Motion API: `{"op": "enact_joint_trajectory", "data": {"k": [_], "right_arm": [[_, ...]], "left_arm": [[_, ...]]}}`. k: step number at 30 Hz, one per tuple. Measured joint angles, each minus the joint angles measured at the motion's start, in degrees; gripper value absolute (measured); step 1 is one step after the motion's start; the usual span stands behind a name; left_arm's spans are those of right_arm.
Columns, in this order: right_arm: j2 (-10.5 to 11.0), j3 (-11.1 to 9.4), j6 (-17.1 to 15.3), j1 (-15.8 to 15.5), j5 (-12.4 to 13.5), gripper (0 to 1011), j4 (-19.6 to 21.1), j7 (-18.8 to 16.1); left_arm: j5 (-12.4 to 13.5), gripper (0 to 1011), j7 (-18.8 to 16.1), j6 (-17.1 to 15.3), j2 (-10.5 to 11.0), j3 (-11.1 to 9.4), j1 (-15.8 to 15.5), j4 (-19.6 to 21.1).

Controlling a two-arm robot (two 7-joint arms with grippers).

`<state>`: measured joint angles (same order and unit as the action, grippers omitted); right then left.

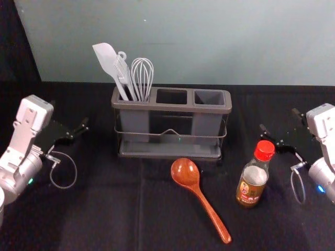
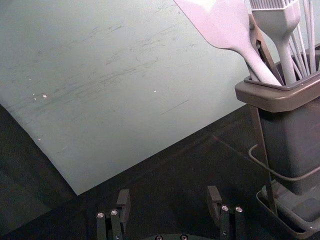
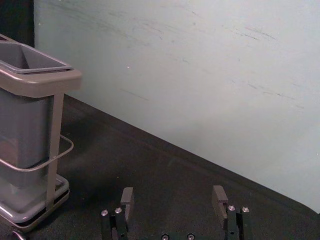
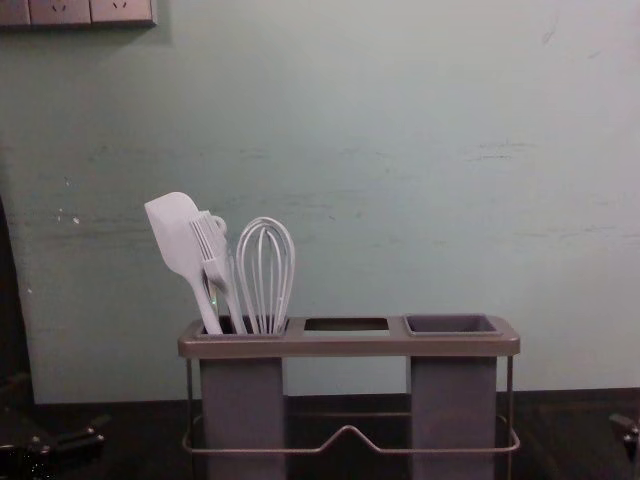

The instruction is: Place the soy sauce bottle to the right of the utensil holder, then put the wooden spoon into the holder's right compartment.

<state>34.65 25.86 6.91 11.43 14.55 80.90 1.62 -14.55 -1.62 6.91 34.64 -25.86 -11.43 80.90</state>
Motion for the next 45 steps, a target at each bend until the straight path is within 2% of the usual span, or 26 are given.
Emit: {"op": "enact_joint_trajectory", "data": {"k": [45], "right_arm": [[0.0,0.0,0.0,0.0,0.0,1002,0.0,0.0]], "left_arm": [[0.0,1005,0.0,0.0,0.0,0.0,0.0,0.0]]}}
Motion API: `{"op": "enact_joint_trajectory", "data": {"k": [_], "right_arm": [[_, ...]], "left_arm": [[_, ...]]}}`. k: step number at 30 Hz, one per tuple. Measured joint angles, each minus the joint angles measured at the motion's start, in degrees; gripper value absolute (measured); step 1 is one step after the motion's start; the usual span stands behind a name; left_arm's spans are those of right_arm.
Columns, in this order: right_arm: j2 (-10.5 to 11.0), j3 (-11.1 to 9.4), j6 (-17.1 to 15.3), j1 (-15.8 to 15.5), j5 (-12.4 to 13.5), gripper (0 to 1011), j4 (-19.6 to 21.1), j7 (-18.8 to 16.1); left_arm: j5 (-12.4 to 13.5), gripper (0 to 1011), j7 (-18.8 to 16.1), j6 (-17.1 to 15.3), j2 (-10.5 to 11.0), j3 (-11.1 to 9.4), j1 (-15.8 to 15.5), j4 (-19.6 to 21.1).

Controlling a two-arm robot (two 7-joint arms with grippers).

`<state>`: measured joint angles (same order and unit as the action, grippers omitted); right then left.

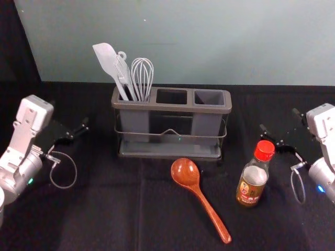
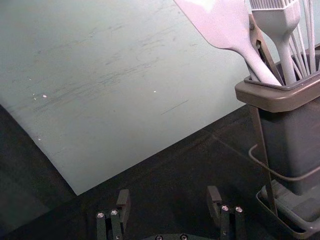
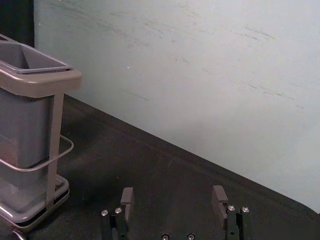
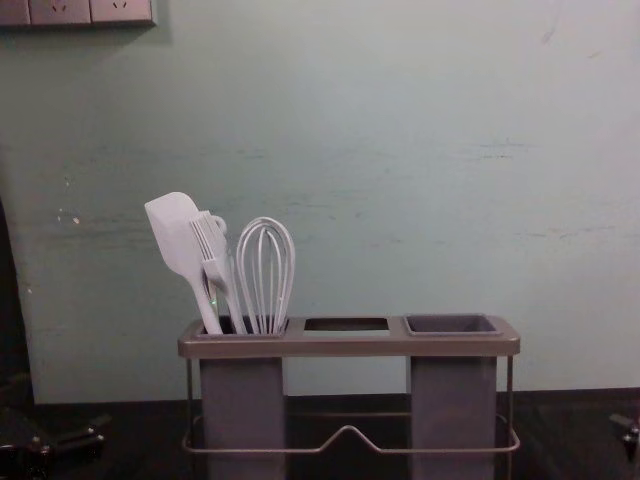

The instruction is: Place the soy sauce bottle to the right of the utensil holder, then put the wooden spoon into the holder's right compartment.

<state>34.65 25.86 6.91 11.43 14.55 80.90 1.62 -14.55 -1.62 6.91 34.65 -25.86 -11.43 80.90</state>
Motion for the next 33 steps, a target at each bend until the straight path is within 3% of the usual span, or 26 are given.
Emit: {"op": "enact_joint_trajectory", "data": {"k": [18,23,33], "right_arm": [[0.3,-0.8,-0.64,-1.16,-1.05,1002,1.61,0.42],[1.5,-2.28,-1.04,-3.94,-1.36,1002,4.9,0.75],[6.47,-9.3,-0.32,-15.35,2.8,1003,15.99,0.72]], "left_arm": [[0.0,1005,0.0,0.0,0.0,0.0,0.0,0.0],[0.0,1005,0.0,0.0,0.0,0.0,0.0,0.0],[0.0,1005,0.0,0.0,0.0,0.0,0.0,0.0]]}}
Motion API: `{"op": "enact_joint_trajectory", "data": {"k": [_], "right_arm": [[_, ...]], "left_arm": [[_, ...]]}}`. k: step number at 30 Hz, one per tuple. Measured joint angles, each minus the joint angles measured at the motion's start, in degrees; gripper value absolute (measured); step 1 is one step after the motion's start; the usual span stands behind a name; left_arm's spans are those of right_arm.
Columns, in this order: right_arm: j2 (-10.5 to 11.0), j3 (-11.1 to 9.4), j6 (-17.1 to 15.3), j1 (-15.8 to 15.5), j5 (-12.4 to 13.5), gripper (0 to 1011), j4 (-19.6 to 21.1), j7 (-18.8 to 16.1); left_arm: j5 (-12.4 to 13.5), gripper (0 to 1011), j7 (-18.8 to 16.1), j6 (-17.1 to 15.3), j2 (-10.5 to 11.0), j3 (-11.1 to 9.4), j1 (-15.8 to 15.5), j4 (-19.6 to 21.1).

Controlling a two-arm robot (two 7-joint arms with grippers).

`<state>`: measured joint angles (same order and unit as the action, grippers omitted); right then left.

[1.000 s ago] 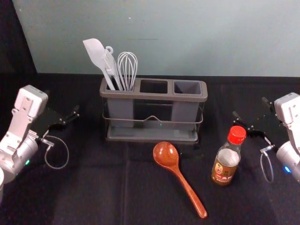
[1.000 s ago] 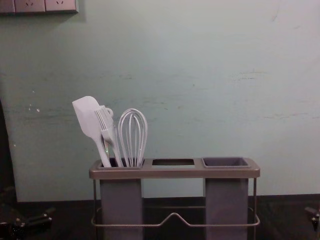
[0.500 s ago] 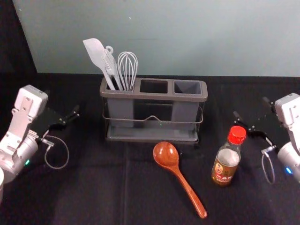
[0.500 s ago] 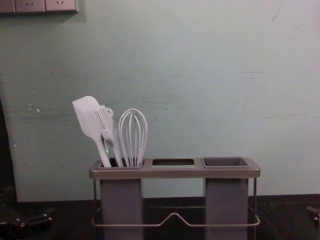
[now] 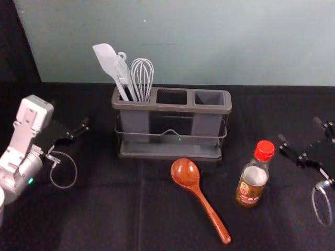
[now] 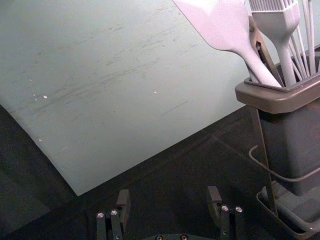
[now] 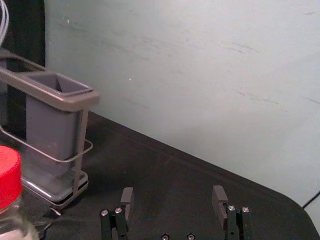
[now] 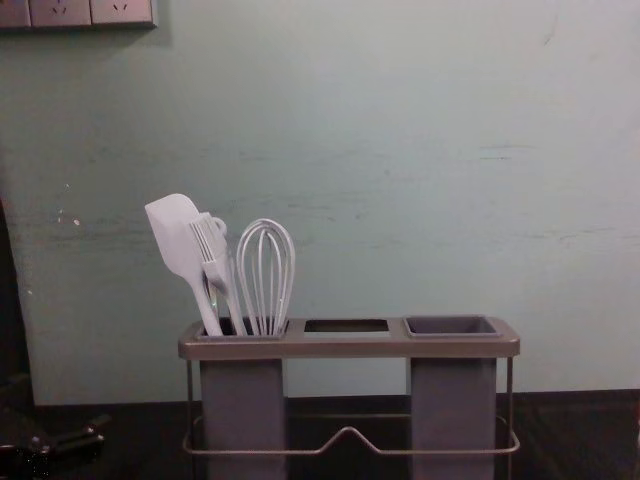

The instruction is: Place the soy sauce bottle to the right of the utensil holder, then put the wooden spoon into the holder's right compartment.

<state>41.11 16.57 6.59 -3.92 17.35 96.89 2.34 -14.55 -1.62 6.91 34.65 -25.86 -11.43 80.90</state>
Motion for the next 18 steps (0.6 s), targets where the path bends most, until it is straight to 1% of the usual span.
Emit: {"op": "enact_joint_trajectory", "data": {"k": [3,4,6,7,9,10,11,12,15,16,18], "right_arm": [[1.07,-1.92,0.0,-2.69,1.98,1002,2.5,-0.55],[1.86,-3.13,-0.08,-4.37,3.14,1003,4.15,-1.03],[2.72,-4.49,-0.33,-6.22,4.41,1002,5.94,-1.58],[3.59,-5.79,-0.6,-7.99,5.56,1003,7.55,-2.13],[4.61,-7.2,-1.06,-9.86,6.76,1003,9.04,-2.86],[5.56,-8.4,-1.61,-11.48,8.13,1002,10.26,-3.91],[5.92,-8.91,-1.81,-12.14,8.73,1002,10.63,-4.32],[6.71,-9.95,-2.16,-13.51,10.18,1003,11.43,-5.69],[7.74,-11.38,-2.34,-15.32,12.22,1002,12.38,-7.84],[8.28,-12.07,-2.46,-16.28,13.45,1002,12.89,-9.35],[8.74,-12.67,-2.54,-17.1,14.39,1002,13.41,-10.68]], "left_arm": [[0.0,1005,0.0,0.0,0.0,0.0,0.0,0.0],[0.0,1005,0.0,0.0,0.0,0.0,0.0,0.0],[0.0,1005,0.0,0.0,0.0,0.0,0.0,0.0],[0.0,1005,0.0,0.0,0.0,0.0,0.0,0.0],[0.0,1005,0.0,0.0,0.0,0.0,0.0,0.0],[0.0,1005,0.0,0.0,0.0,0.0,0.0,0.0],[0.0,1005,0.0,0.0,0.0,0.0,0.0,0.0],[0.0,1005,0.0,0.0,0.0,0.0,0.0,0.0],[0.0,1005,0.0,0.0,0.0,0.0,0.0,0.0],[0.0,1005,0.0,0.0,0.0,0.0,0.0,0.0],[0.0,1005,0.0,0.0,0.0,0.0,0.0,0.0]]}}
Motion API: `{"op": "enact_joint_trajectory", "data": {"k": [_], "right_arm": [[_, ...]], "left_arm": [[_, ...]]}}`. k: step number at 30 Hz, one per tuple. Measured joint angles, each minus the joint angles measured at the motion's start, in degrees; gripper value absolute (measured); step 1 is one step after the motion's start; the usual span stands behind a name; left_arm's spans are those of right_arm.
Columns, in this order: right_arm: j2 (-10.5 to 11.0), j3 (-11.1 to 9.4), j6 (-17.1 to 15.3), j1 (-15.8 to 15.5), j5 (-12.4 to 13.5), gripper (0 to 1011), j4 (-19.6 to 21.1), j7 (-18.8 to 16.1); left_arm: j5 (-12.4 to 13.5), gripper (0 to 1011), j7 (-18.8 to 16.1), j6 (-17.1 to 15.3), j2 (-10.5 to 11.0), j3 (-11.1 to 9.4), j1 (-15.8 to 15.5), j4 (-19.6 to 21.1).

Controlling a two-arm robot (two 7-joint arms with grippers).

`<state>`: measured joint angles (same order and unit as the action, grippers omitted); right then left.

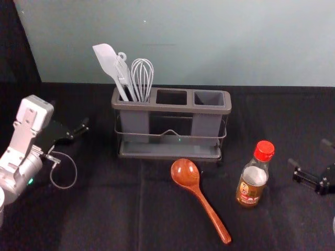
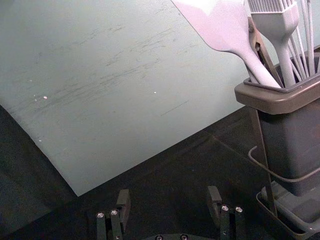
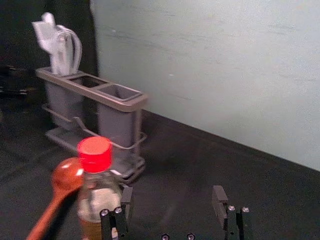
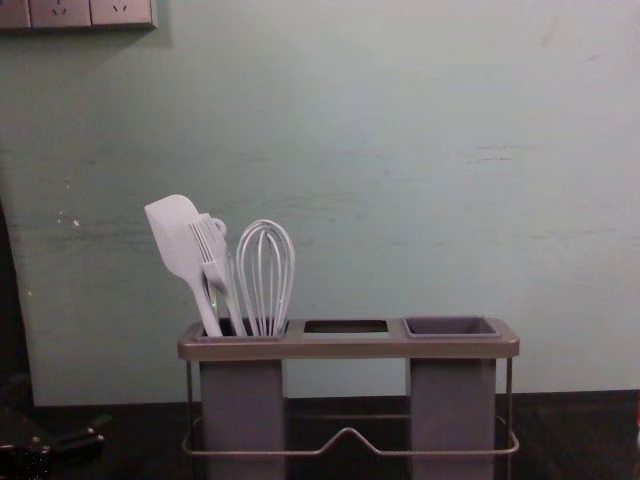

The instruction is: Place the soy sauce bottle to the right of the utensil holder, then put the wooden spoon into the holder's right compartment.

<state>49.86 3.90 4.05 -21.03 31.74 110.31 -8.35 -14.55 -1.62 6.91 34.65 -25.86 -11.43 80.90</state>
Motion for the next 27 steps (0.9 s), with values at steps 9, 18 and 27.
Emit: {"op": "enact_joint_trajectory", "data": {"k": [9,18,27], "right_arm": [[-0.36,-0.2,1.5,-0.37,3.31,1002,0.88,-6.87],[-5.16,5.22,2.42,6.35,0.57,1002,-2.07,-9.41],[-9.45,8.48,1.52,10.97,-1.51,1002,-4.67,-10.71]], "left_arm": [[0.0,1005,0.0,0.0,0.0,0.0,0.0,0.0],[0.0,1005,0.0,0.0,0.0,0.0,0.0,0.0],[0.0,1005,0.0,0.0,0.0,0.0,0.0,0.0]]}}
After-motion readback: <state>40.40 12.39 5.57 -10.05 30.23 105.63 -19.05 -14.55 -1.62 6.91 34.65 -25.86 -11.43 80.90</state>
